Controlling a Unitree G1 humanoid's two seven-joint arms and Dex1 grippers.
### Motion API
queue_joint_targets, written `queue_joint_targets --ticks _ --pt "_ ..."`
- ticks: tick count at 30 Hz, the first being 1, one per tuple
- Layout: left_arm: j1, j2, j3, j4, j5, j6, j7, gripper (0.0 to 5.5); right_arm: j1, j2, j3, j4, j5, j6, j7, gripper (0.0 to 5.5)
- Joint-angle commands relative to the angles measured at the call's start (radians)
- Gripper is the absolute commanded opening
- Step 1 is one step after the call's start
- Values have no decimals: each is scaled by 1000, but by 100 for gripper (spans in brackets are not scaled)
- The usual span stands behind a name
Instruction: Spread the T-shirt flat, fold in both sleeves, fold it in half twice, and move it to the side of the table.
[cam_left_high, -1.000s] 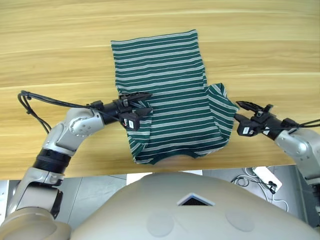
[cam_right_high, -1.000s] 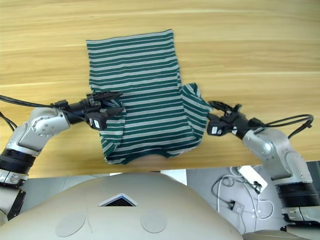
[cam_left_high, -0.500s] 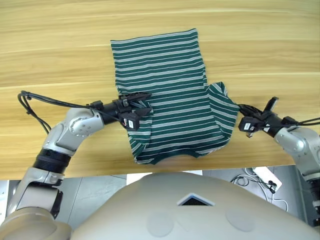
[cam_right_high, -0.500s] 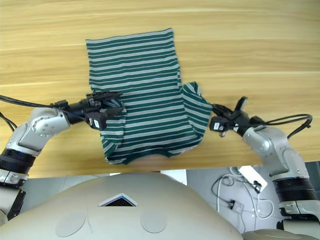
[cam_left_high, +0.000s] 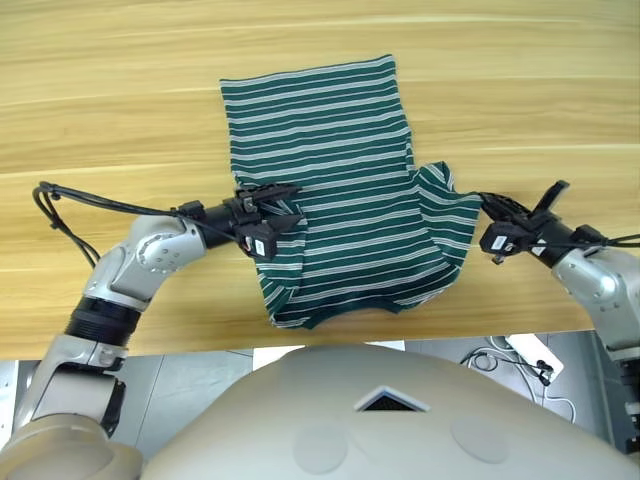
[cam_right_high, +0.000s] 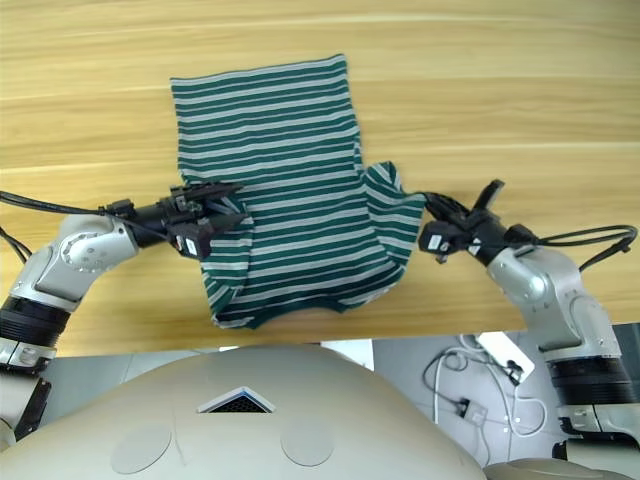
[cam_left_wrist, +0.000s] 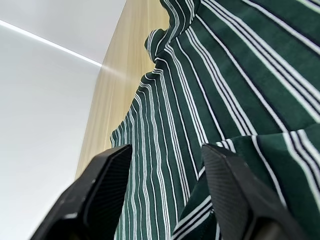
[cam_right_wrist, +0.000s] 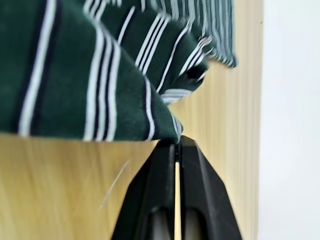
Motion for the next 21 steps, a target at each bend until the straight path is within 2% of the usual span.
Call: queue_joint_targets --ticks 1,13,21 --pt "-13 8 1 -3 -10 -3 -10 262 12 0 -3 -61 11 -16 23 2" --pt "-22 7 0 6 -3 -8 -11 262 -44 32 173 -156 -120 -40 112 2" --pt "-29 3 -6 10 -1 -8 -12 262 -69 60 216 -206 -130 -35 149 2"
